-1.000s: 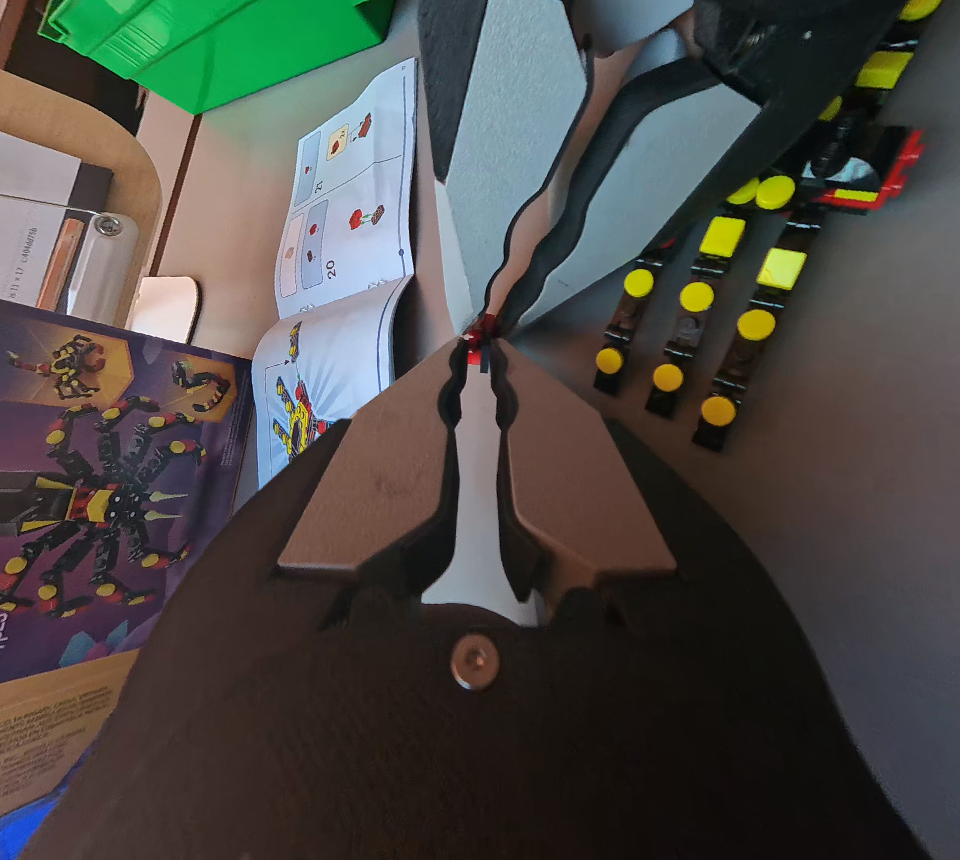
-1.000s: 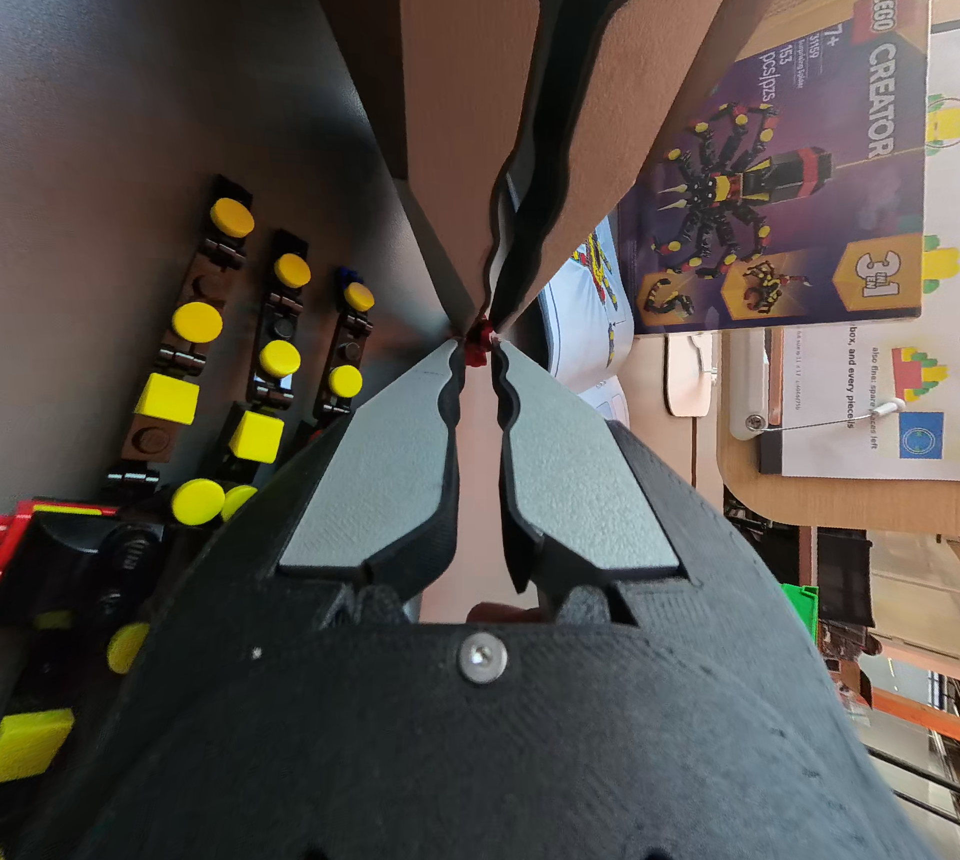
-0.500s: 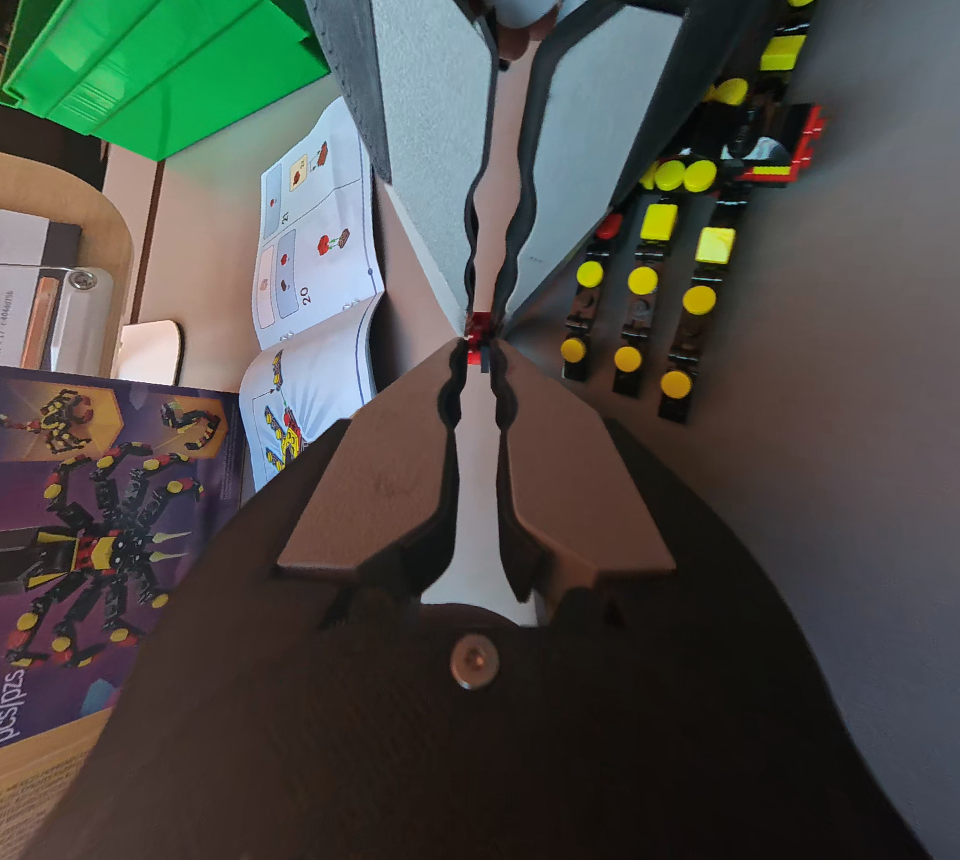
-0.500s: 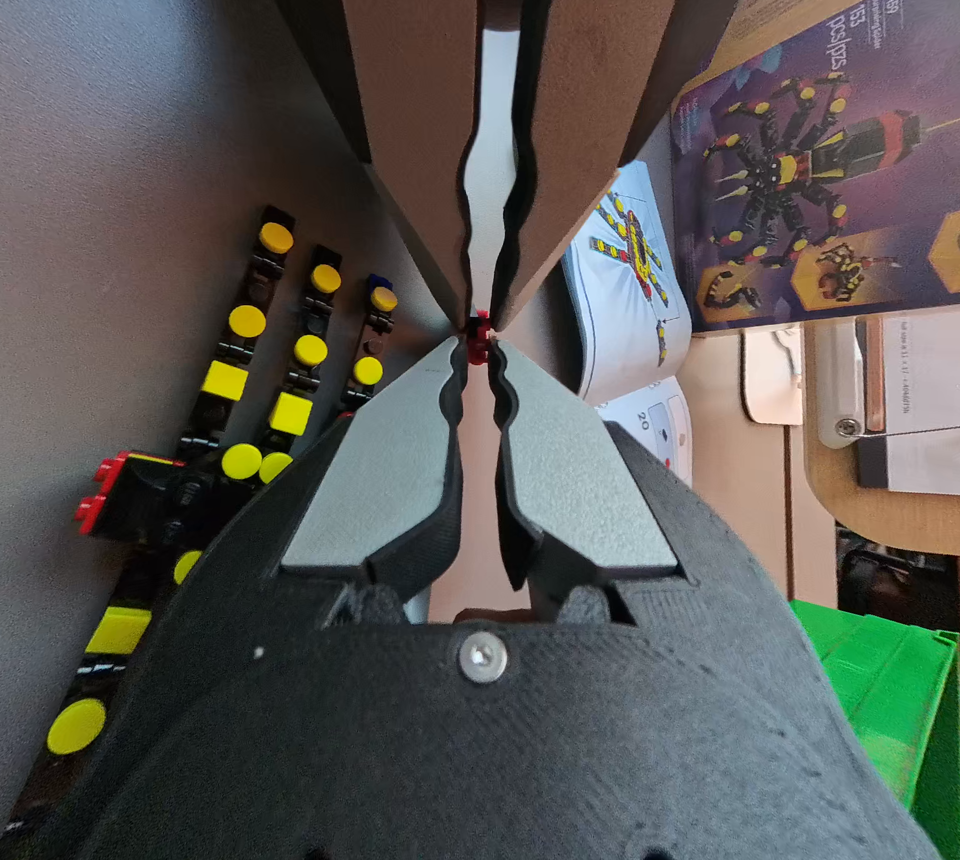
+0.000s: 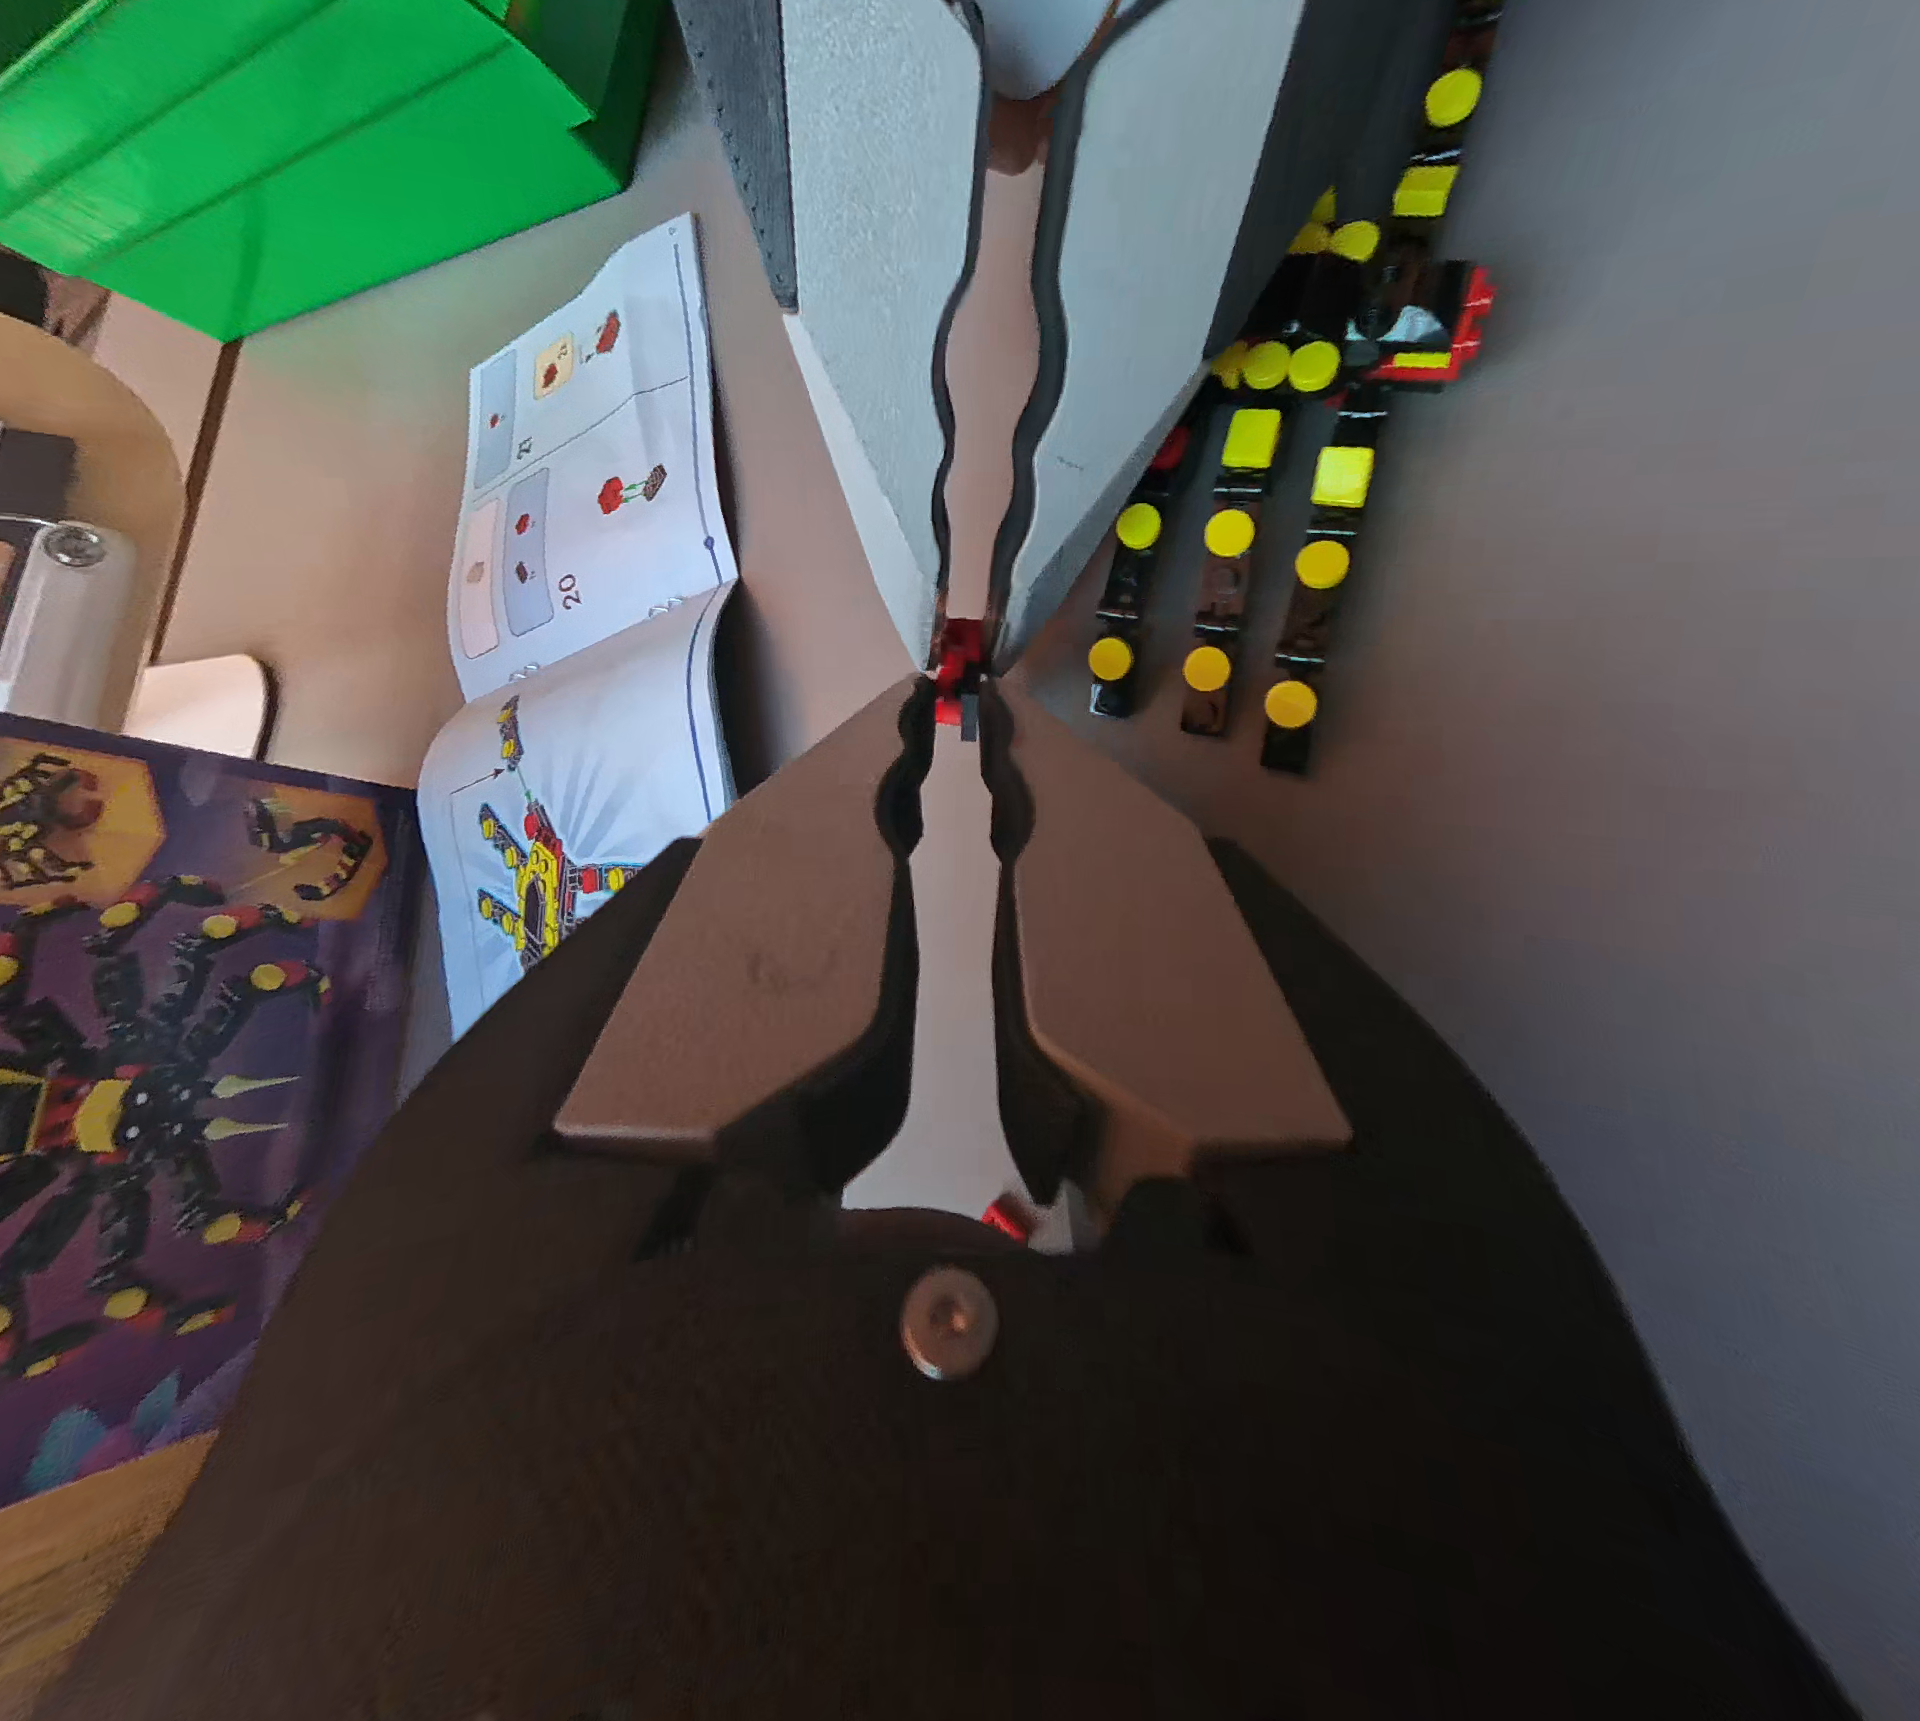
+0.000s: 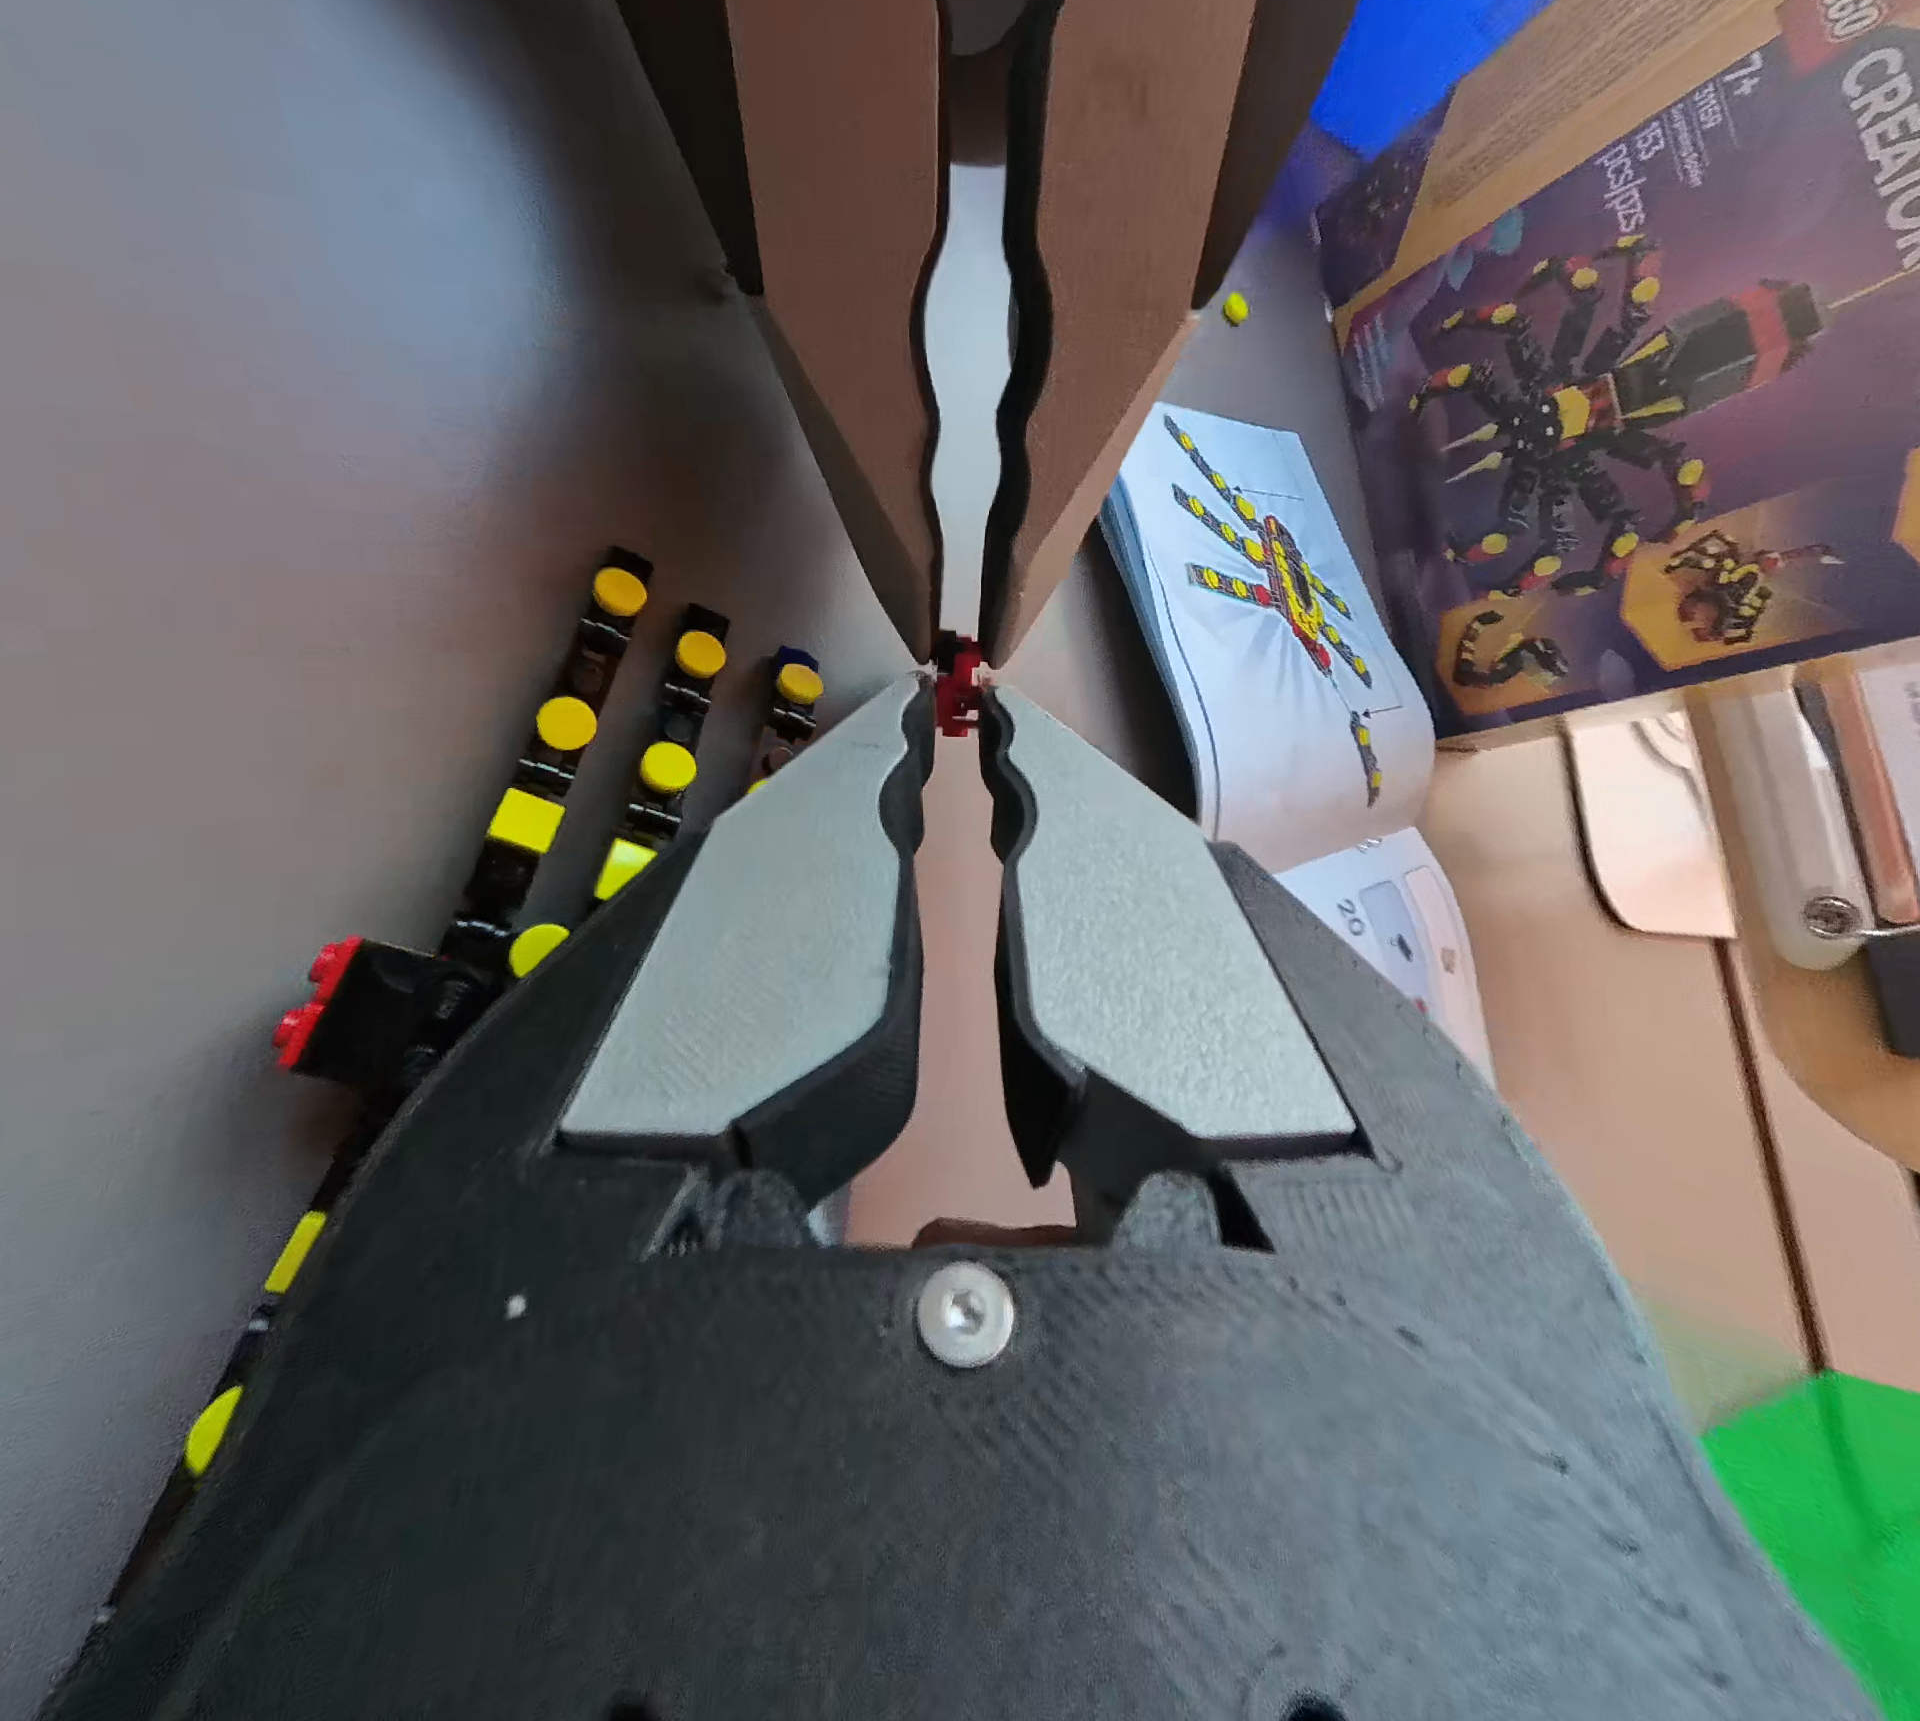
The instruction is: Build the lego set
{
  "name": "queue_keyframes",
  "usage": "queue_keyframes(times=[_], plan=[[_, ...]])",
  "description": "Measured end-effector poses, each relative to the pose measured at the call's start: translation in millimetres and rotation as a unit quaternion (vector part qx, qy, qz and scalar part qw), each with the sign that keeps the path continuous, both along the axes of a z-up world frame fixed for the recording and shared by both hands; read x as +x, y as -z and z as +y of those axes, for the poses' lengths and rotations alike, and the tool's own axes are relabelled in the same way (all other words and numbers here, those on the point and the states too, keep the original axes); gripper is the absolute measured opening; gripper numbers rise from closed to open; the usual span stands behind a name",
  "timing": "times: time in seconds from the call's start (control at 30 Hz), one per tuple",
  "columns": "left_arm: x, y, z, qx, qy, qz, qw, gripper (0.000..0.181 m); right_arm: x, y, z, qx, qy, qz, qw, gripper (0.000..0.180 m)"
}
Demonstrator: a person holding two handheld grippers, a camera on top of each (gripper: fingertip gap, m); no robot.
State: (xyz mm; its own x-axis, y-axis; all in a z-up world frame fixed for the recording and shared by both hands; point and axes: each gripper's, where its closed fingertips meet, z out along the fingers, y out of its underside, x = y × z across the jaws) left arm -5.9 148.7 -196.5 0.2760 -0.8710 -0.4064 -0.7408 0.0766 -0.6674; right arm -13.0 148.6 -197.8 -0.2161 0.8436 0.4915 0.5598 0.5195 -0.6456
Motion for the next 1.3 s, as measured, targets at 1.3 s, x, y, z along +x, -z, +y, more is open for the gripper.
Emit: queue_keyframes(times=[1.3], plan=[[11.4, -120.5, -25.0, 0.015, 0.117, -0.439, 0.891, 0.005, 13.8, -110.9, -21.4, -0.184, -0.065, 0.263, 0.945, 0.01]])
